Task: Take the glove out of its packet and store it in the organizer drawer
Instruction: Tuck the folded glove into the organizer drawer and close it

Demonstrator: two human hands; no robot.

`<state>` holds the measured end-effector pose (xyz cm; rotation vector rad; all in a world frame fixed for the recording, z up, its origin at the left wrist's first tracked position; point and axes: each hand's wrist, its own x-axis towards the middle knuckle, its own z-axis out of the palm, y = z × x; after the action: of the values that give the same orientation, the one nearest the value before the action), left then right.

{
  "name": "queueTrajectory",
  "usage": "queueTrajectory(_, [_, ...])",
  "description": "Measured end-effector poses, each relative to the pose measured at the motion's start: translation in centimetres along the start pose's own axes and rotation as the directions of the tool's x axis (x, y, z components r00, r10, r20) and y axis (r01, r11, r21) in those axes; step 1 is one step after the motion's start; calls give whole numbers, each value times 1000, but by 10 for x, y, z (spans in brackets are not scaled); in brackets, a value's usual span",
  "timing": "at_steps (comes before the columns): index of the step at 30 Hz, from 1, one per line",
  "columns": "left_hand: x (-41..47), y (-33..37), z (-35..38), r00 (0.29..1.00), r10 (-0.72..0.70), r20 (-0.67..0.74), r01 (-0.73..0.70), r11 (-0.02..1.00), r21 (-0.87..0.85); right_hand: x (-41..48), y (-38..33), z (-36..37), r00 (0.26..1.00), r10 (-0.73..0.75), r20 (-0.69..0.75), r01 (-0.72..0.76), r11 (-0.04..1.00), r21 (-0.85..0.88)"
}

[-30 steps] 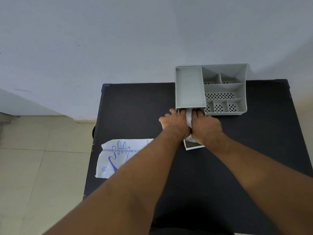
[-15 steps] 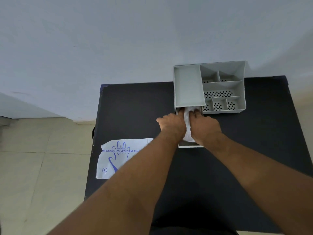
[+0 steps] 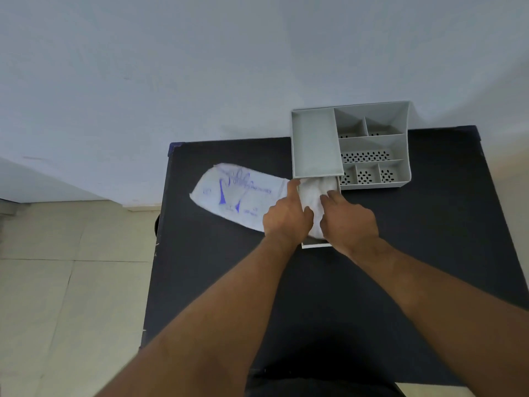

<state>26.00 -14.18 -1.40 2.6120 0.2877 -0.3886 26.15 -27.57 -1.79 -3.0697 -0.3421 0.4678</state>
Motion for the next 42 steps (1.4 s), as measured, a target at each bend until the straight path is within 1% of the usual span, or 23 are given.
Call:
queueTrajectory(3, [2,0,-1,1000,2,22,0,995,-104,1,-3,3,997,1,81,1,1000,-24])
queueTrajectory(5, [5,-3,-1,1000,12,25,-9,992,-124,2,-3,2,995,2,101,0,1000,-18])
queueTrajectory(6, [6,-5,0,1000,20,23,-17,992,-128,1,-3,2,996,4,92,-4,1000,-2])
queueTrajectory(8, [7,-6,1,999,9,40,-2,986,-167,-2,-3,2,1000,16,22,-17,999,45])
queueTrajectory(9, [6,-7,1,998,-26,64,39,978,-205,-4,-2,1,999,33,-21,-31,997,76])
queueTrajectory(11, [6,-8,2,979,-131,157,173,940,-293,-8,0,2,994,78,-76,-67,988,137])
queueTrajectory(13, [5,-11,4,929,-215,302,313,892,-325,-10,1,4,990,109,-84,-93,980,176])
queueTrajectory(14, [3,-12,4,899,-238,368,361,879,-312,-10,2,5,990,117,-77,-101,977,186])
queueTrajectory(15, [1,-13,4,876,-248,413,387,874,-296,-10,3,5,991,118,-68,-103,976,191])
queueTrajectory(17, [0,-16,7,856,-248,453,400,873,-278,-9,4,3,995,89,-42,-81,982,169])
queueTrajectory(20, [-1,-15,11,847,-241,473,414,857,-306,-9,3,0,1000,7,23,-8,999,38])
queueTrajectory(24, [0,-11,10,849,-233,473,422,839,-344,-7,2,0,988,-18,151,30,997,-77])
queueTrajectory(26, [1,-10,6,845,-232,482,433,826,-360,-5,2,-3,983,-26,182,45,994,-102])
queueTrajectory(29, [0,-9,4,833,-238,499,459,800,-385,-6,3,-5,988,-33,148,45,996,-79])
queueTrajectory(33, [-1,-9,7,813,-266,519,516,743,-427,-12,7,-1,997,82,-1,-82,993,85])
queueTrajectory(36, [1,-11,11,807,-270,525,526,732,-433,-13,9,2,992,117,-55,-109,985,136])
queueTrajectory(38, [1,-10,12,803,-262,536,531,723,-442,-13,11,2,996,77,-35,-73,993,92])
queueTrajectory(42, [0,-8,12,803,-240,545,514,741,-432,-10,5,3,995,-48,93,49,999,-6])
